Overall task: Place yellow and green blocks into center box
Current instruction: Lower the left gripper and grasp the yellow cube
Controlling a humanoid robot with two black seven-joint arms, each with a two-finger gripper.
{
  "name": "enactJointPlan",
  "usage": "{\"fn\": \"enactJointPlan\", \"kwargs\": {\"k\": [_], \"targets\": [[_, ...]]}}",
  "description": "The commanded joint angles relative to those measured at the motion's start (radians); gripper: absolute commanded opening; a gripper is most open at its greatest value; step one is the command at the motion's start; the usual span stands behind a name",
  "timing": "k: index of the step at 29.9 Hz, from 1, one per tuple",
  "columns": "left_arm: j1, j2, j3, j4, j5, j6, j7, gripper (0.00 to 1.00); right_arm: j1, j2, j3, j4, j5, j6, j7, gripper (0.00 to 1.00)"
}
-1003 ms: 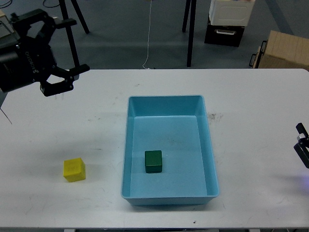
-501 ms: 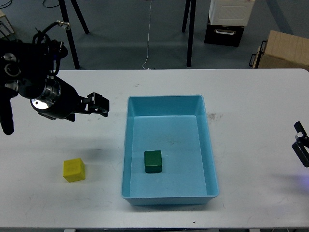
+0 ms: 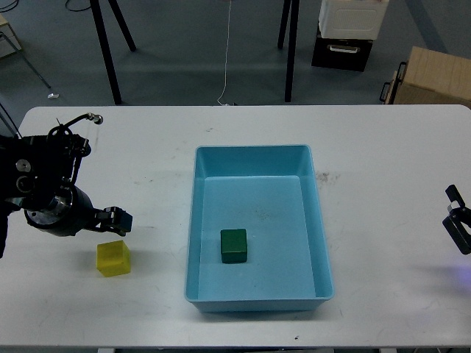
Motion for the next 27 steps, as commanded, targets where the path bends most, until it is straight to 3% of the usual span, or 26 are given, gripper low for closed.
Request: {"fn": "enactJointPlan", "kwargs": {"k": [1, 10, 19, 20, 22, 24, 27], "targets": [[0.034, 0.004, -0.054, 0.015, 0.044, 0.001, -0.002, 1.00, -0.005, 0.000, 0.005, 0.002, -0.006, 0.000, 0.000, 0.99], [0.075, 0.003, -0.063, 0.015, 0.040, 0.001, -0.002, 1.00, -0.009, 0.000, 0.003, 0.004, -0.011, 0.000, -0.002, 0.99], [0.230, 0.000, -0.147, 0.057, 0.051, 0.019, 0.004, 0.97, -0.009, 0.000, 0.000, 0.002, -0.011, 0.000, -0.002, 0.99], [0.230, 0.003, -0.150, 0.055, 0.052, 0.024, 0.009, 0.90, -0.009, 0.000, 0.000, 0.004, -0.011, 0.000, -0.002, 0.99], [0.230, 0.004, -0.152, 0.054, 0.055, 0.024, 0.018, 0.60, -0.009, 0.000, -0.002, 0.004, -0.012, 0.000, -0.002, 0.99], [0.230, 0.009, -0.154, 0.054, 0.058, 0.022, 0.018, 0.46, -0.009, 0.002, -0.002, 0.004, -0.017, 0.000, -0.002, 0.99], [0.226, 0.009, -0.155, 0.051, 0.066, 0.025, 0.018, 0.08, -0.011, 0.000, -0.002, 0.004, -0.023, 0.000, -0.002, 0.99]]}}
